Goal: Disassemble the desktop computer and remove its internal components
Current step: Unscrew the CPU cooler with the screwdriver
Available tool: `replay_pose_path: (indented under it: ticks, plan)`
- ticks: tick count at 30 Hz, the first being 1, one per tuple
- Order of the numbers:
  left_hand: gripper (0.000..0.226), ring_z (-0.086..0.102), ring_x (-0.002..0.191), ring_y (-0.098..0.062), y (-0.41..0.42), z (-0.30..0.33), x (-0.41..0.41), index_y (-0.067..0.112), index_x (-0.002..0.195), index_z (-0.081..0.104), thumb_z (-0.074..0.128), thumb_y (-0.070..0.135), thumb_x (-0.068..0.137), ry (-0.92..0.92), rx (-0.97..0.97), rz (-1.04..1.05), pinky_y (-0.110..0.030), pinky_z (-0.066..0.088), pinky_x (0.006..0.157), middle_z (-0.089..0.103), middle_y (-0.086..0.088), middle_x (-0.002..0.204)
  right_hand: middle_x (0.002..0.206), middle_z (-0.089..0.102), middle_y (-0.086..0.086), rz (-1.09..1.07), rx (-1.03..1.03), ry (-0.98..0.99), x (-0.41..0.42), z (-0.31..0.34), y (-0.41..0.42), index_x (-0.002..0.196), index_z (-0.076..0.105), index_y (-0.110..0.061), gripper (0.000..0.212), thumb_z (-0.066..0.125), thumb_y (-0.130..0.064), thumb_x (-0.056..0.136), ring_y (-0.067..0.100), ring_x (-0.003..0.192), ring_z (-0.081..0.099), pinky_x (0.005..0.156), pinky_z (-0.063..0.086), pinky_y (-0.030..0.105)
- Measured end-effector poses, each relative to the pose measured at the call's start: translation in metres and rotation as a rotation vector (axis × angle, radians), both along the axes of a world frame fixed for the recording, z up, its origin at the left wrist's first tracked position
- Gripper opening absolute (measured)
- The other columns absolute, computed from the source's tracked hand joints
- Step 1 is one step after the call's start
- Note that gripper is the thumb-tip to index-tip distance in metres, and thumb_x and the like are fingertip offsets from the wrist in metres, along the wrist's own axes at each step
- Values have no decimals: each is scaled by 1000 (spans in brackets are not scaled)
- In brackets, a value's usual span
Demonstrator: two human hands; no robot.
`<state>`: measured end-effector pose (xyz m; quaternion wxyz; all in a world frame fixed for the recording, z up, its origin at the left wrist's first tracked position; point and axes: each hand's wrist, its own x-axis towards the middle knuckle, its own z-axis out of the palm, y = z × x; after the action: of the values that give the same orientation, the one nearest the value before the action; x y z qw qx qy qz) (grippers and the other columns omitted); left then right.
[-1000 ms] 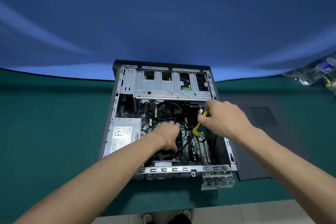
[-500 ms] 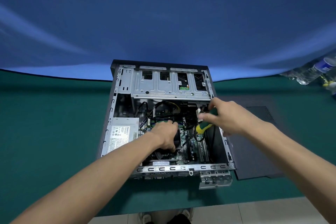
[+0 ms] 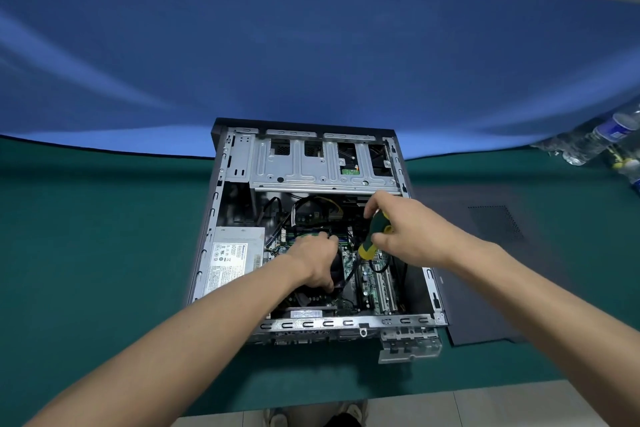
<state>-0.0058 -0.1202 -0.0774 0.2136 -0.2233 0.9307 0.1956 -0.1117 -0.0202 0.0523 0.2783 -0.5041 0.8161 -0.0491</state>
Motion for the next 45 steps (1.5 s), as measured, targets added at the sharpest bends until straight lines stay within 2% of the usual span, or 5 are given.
replay_pose_path:
  ticks: [13, 27, 36, 40, 45]
  plan:
    - [82, 48, 120, -33, 0, 2, 1, 6, 134, 37, 80, 35, 71, -4, 14, 6, -41, 39, 103, 45, -14, 133, 67, 45, 1, -147, 36, 437, 7, -5, -4, 74, 40, -14, 45, 41, -54, 94, 27, 69, 45, 57, 32, 32]
    - [82, 49, 118, -32, -1, 0, 1, 7, 133, 38, 81, 37, 69, 9, -3, -4, -40, 41, 100, 47, -13, 129, 81, 52, -2, -19, 64, 125, -1, 2, -7, 99, 44, -18, 22, 55, -36, 92, 23, 79, 51, 57, 33, 31]
    - [85, 47, 120, -32, -1, 0, 2, 7, 135, 37, 81, 36, 69, 20, 10, 2, -38, 40, 101, 46, -12, 132, 84, 52, 0, -33, 126, 200, -1, 5, -7, 101, 40, -18, 26, 51, -41, 93, 26, 83, 51, 64, 35, 33]
    - [83, 48, 119, -31, -1, -2, 2, 7, 133, 38, 81, 37, 69, 25, 6, -3, -39, 41, 101, 47, -12, 131, 89, 58, 6, -78, 188, 570, 2, 4, -6, 90, 42, -14, 45, 34, -58, 95, 29, 82, 56, 57, 31, 31]
    - [86, 48, 120, -32, -1, -3, 1, 7, 136, 36, 81, 38, 69, 20, 2, 0, -39, 40, 102, 46, -12, 132, 101, 58, 2, 27, 55, 231, 3, 3, -4, 105, 44, -22, 23, 54, -38, 92, 24, 85, 51, 68, 41, 33]
